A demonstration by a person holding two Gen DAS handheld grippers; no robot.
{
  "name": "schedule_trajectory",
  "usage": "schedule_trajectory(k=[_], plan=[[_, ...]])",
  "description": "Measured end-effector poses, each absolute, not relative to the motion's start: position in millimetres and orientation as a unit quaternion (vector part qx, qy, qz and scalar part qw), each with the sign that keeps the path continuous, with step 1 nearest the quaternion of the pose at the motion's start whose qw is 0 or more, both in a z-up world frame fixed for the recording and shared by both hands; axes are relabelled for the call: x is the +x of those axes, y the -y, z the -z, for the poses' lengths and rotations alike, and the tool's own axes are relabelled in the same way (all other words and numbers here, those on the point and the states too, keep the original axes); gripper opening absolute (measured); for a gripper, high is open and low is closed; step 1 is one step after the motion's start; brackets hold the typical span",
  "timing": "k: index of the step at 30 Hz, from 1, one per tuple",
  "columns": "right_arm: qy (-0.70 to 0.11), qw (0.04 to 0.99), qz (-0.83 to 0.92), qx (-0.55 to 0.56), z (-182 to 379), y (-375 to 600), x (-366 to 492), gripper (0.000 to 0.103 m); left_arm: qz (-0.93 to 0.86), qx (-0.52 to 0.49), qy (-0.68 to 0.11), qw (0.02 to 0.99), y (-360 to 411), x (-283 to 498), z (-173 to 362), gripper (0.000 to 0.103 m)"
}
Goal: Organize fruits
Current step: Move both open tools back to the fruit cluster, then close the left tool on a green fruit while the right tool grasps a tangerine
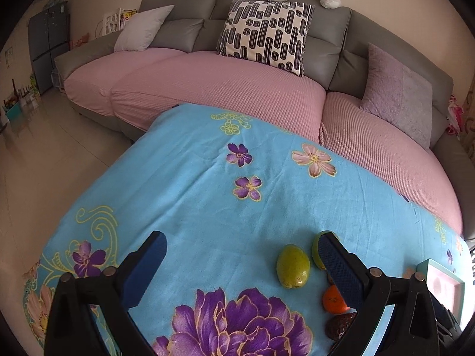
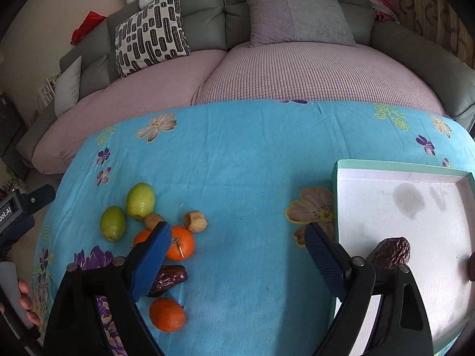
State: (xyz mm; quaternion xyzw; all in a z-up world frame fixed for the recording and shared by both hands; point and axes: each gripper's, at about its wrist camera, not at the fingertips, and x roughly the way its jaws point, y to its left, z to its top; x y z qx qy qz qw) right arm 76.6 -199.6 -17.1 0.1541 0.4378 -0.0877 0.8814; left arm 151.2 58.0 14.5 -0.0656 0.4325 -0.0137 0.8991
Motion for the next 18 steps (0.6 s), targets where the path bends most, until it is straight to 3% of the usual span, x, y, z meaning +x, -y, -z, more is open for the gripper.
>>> schedule_trajectory(k=[4, 10, 18], plan=[[-0.451, 0.875, 0.067, 0.164, 29, 193, 86, 0.073, 0.029, -0.063, -0.44, 0.895, -52, 159, -4, 0.103], [-0.466, 0.867, 0.034, 0.173, 41, 183, 95, 0.062, 0.068, -0.104, -0.465, 0.876, -46, 169, 13, 0.103], [-0.472, 0.862, 0.006, 0.181, 49, 173, 102, 0.055, 0.095, -0.095, -0.469, 0.873, -30, 172, 24, 0.102]])
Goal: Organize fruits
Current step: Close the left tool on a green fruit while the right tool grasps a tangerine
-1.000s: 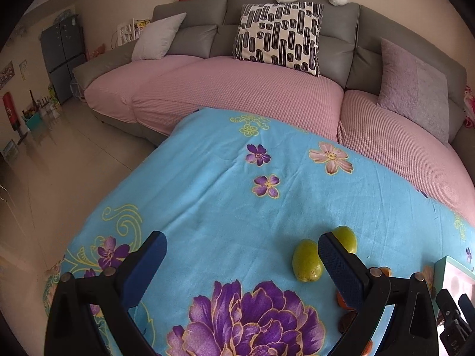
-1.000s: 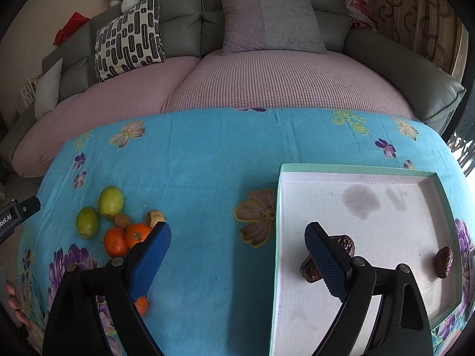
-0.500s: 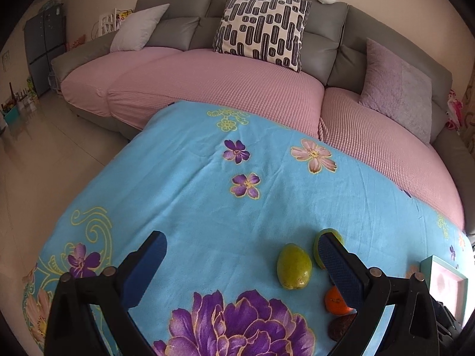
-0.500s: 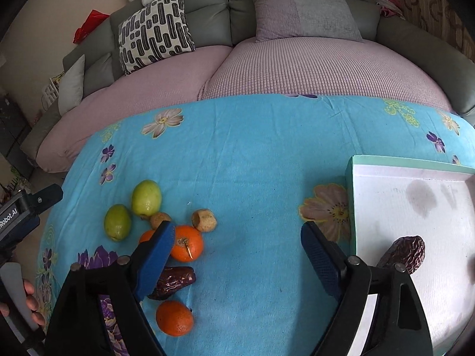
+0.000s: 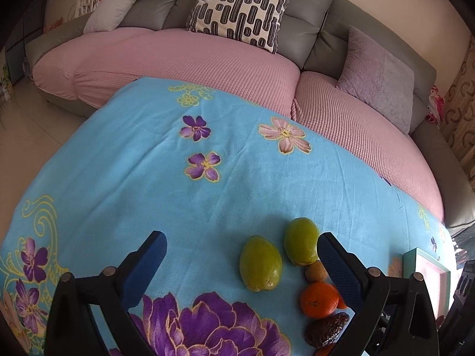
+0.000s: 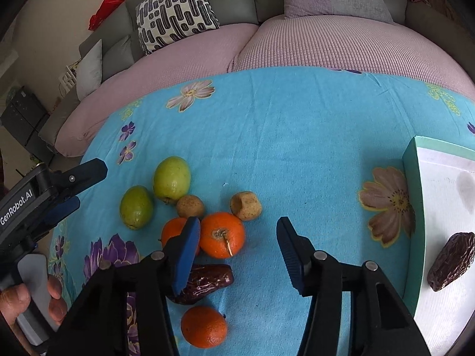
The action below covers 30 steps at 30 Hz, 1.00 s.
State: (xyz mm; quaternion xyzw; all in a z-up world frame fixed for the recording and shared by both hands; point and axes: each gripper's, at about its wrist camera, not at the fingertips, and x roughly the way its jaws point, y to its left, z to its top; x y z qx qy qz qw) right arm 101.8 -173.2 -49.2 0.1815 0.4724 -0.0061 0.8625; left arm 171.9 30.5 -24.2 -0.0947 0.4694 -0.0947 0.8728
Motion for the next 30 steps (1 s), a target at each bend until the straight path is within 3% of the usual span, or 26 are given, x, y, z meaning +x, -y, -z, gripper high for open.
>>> schedule_trajectory(k=[5, 10, 16, 26, 28, 30], plan=[[-0.476, 0.86, -0.001, 0.184, 53, 170, 103, 0.052, 0.108, -0.084, -0.493, 0.859, -17, 174, 43, 0.099], [-0.473, 0.859, -0.008, 0.195, 55, 171, 102, 0.047, 0.115, -0.077, -0.515, 0.846, -7, 176, 61, 0.083], [-0.471, 0.859, -0.021, 0.2, 53, 169, 101, 0.036, 0.127, -0.092, -0.515, 0.843, -6, 174, 61, 0.074], [-0.47, 0.855, -0.024, 0.219, 55, 171, 102, 0.035, 0.128, -0.096, -0.517, 0.841, -6, 171, 53, 0.063], [-0.47, 0.853, -0.023, 0.224, 54, 172, 102, 0.035, 0.127, -0.098, -0.52, 0.839, -7, 171, 54, 0.054], [-0.47, 0.853, -0.021, 0.225, 53, 174, 100, 0.035, 0.124, -0.1, -0.522, 0.838, -8, 171, 55, 0.052]])
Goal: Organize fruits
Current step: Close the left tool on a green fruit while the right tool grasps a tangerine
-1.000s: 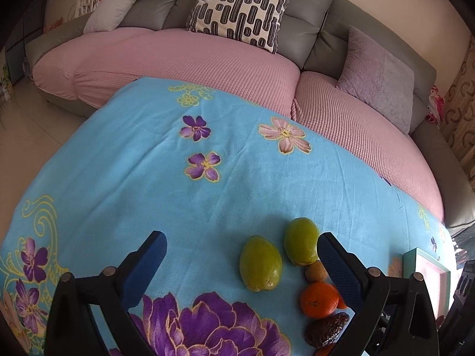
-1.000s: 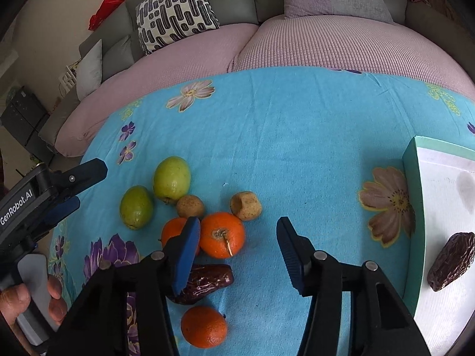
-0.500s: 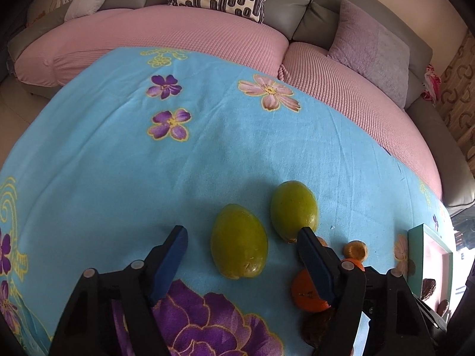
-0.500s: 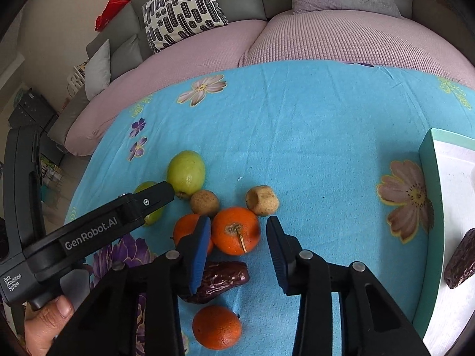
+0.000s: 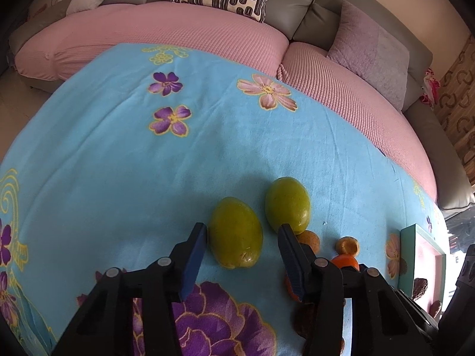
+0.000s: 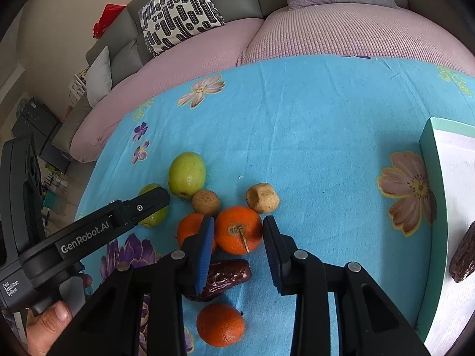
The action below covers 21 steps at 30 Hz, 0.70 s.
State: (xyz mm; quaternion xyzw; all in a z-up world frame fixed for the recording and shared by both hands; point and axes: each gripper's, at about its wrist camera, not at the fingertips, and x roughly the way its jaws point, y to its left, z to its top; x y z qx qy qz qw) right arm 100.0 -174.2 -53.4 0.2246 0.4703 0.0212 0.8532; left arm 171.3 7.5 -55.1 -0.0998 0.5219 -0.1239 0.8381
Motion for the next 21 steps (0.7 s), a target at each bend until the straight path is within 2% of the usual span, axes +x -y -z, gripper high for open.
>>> schedule_trajectory(k=[5, 21], plan=[[-0.467, 0.854, -0.015, 0.228, 49, 179, 97, 0.035, 0.12, -0.109, -0.529, 0.833, -11, 170, 59, 0.04], [-0.416, 0.878, 0.014, 0.235, 7, 201, 75, 0.035, 0.156, -0.135, -0.481, 0.852, -12, 156, 3, 0.04]])
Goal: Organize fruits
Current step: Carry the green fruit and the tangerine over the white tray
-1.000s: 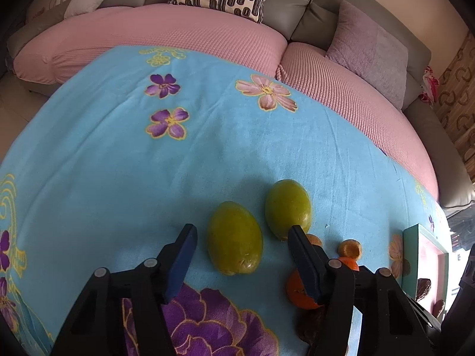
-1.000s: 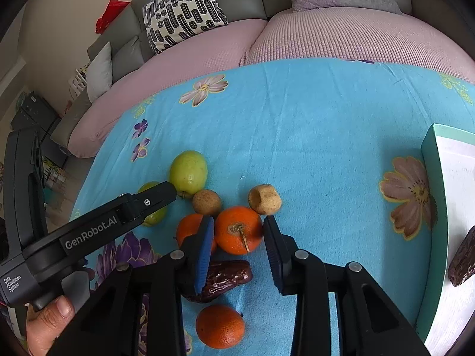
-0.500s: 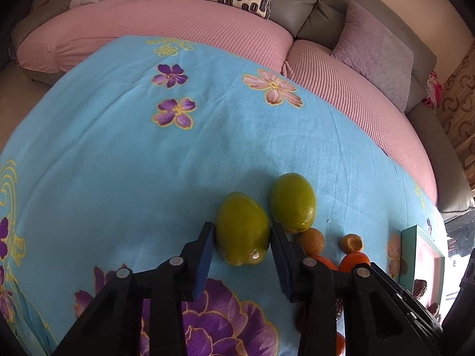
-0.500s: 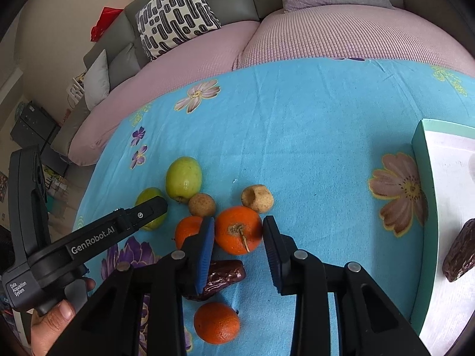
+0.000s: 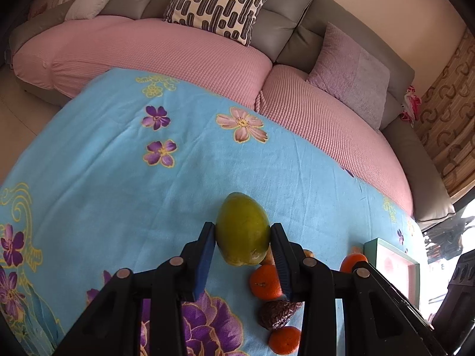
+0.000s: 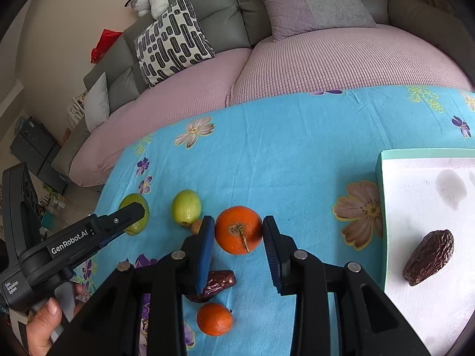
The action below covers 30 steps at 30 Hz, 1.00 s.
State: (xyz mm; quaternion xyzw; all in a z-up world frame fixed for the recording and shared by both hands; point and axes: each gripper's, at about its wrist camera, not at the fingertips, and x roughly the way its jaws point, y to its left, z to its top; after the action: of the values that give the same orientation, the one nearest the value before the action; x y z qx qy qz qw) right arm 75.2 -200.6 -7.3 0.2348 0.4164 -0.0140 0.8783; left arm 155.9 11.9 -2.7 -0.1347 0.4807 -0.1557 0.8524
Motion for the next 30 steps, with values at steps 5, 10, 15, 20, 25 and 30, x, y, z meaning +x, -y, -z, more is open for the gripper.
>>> schedule_trajectory(k=[5, 10, 15, 20, 25, 30], plan=[[-0.399, 0.887, 0.037, 0.228, -9, 210, 62, 0.035, 0.17, -0.135, -0.473, 0.854, -7, 149, -9, 0.04], [-0.391, 0.89, 0.066, 0.223, -18, 222, 50, 0.035, 0.182, -0.128, -0.467, 0.856, 3, 143, -19, 0.04], [-0.384, 0.889, 0.088, 0.235, -20, 239, 39, 0.035, 0.195, -0.12, -0.461, 0.857, 14, 138, -25, 0.04], [-0.378, 0.884, 0.113, 0.248, -20, 259, 27, 0.035, 0.214, -0.107, -0.461, 0.855, 30, 130, -29, 0.04], [-0.376, 0.876, 0.157, 0.258, -19, 290, 11, 0.035, 0.245, -0.093, -0.467, 0.845, 54, 120, -29, 0.04], [-0.376, 0.859, 0.22, 0.268, -16, 332, -13, 0.035, 0.278, -0.066, -0.468, 0.837, 83, 104, -31, 0.04]])
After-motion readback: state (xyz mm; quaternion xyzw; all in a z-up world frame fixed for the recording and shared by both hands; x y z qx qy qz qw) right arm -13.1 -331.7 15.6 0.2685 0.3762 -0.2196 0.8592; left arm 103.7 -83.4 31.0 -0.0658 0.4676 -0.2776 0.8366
